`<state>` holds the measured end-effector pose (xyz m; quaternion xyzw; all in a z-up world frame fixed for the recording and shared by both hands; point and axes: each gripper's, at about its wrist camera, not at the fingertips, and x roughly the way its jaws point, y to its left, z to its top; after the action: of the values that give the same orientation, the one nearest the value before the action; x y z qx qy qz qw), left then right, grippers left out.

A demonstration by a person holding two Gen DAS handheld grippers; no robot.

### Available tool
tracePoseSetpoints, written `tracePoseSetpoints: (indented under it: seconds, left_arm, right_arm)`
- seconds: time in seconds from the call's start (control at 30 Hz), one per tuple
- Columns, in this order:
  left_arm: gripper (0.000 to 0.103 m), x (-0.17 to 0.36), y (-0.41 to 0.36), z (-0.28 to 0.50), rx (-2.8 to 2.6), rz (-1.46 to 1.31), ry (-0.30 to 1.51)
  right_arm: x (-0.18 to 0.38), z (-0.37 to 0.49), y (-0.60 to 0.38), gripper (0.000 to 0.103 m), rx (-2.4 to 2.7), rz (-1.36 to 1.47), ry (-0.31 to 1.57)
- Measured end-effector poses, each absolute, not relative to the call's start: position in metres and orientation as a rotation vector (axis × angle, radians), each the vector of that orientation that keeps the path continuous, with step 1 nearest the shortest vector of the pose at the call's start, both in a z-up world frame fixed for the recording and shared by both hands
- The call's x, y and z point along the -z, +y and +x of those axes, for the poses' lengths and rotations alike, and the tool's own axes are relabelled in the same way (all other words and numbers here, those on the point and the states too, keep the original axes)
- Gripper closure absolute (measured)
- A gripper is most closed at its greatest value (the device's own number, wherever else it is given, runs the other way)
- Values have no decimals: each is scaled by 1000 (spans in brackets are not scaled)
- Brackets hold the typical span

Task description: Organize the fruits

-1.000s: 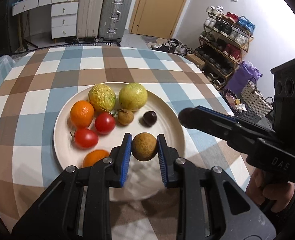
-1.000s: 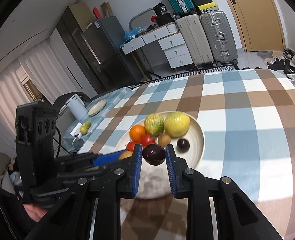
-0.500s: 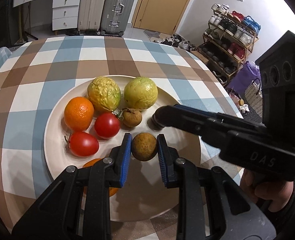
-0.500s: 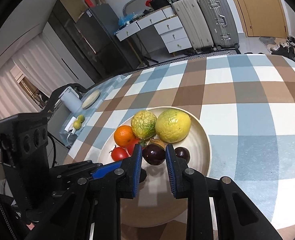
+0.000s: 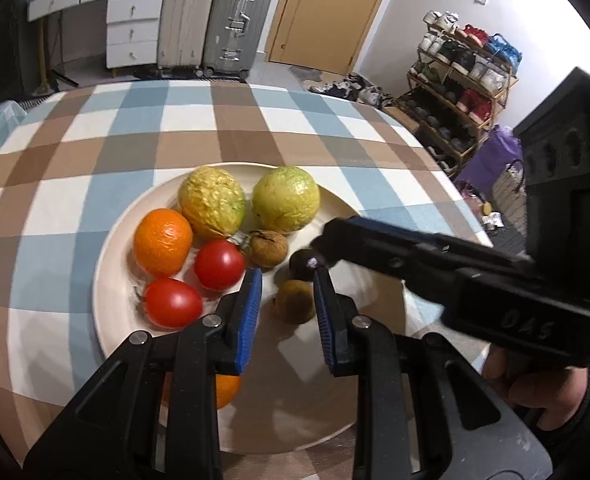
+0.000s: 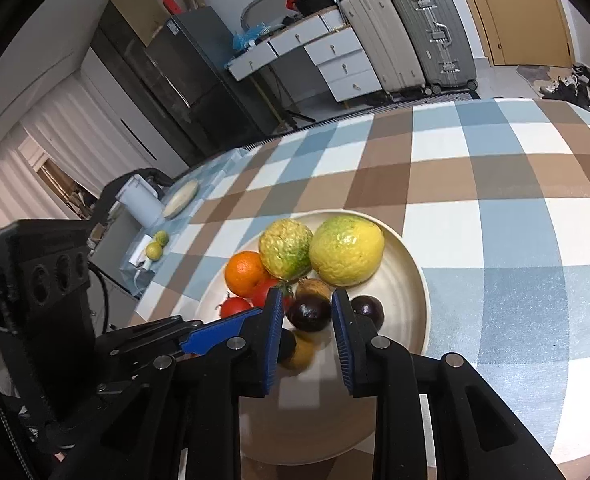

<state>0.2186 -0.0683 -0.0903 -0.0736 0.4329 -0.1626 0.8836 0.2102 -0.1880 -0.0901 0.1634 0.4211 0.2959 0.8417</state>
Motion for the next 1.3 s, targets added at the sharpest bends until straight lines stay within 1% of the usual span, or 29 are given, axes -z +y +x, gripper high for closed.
tracePoseSetpoints:
  seconds: [0.1, 0.17, 0.3, 0.33, 0.37, 0.4, 0.5, 0.57, 0.6, 0.63, 0.67, 0.8, 0.83, 0.87, 0.9, 0.97, 1.0, 1.07, 1.13, 1.3]
  left_arm:
    - [80, 87, -67, 216, 343, -156, 897]
    - [80, 82, -66, 212, 343, -154, 885]
    - [80, 72, -64, 204, 332, -143, 866]
    - [80, 70, -64, 202, 333, -142, 863]
    - [80, 67, -63, 200, 331, -140, 859]
    - [79, 65, -63, 198, 326, -135, 855]
    - [76, 55, -62, 189, 321, -129, 838]
    - [64, 47, -61, 182, 311, -121, 821]
    - [61, 44, -61, 179, 308, -121, 812]
    - [55, 39, -60, 174, 298, -118, 797]
    - [48, 35, -59, 171, 285, -115, 784]
    - [35, 20, -52, 157, 249, -119, 741]
    - [29, 15, -49, 153, 233, -118, 731]
    - [24, 11, -47, 149, 221, -119, 719]
    - [22, 8, -45, 147, 212, -122, 708]
    - [19, -2, -40, 137, 188, -122, 675]
    - [18, -6, -39, 135, 182, -119, 666]
    - [8, -15, -38, 128, 167, -101, 644]
    - [1, -24, -36, 120, 160, -94, 612]
    - [1, -52, -32, 90, 163, -75, 502]
  right_arm:
    - [84, 207, -191, 76, -621, 338, 867]
    - [82, 205, -194, 67, -609, 343, 859]
    - [72, 199, -203, 65, -590, 362, 822]
    - [67, 195, -207, 61, -584, 370, 807]
    - [64, 192, -209, 55, -580, 374, 797]
    - [61, 190, -211, 52, -575, 377, 787]
    - [51, 180, -216, 51, -567, 379, 757]
    - [45, 172, -218, 49, -556, 372, 743]
    - [42, 168, -218, 47, -550, 367, 737]
    - [40, 165, -219, 40, -547, 362, 731]
    - [37, 160, -219, 37, -533, 351, 712]
    - [26, 140, -222, 31, -521, 319, 656]
    - [23, 135, -223, 27, -516, 318, 643]
    - [20, 130, -224, 22, -510, 314, 626]
    - [17, 126, -225, 18, -506, 311, 613]
    - [10, 115, -226, 6, -491, 298, 574]
    - [7, 111, -227, 4, -489, 294, 554]
    - [-4, 98, -227, 2, -480, 279, 502]
    - [-12, 90, -227, 1, -480, 269, 471]
    - [-34, 66, -223, 0, -486, 237, 377]
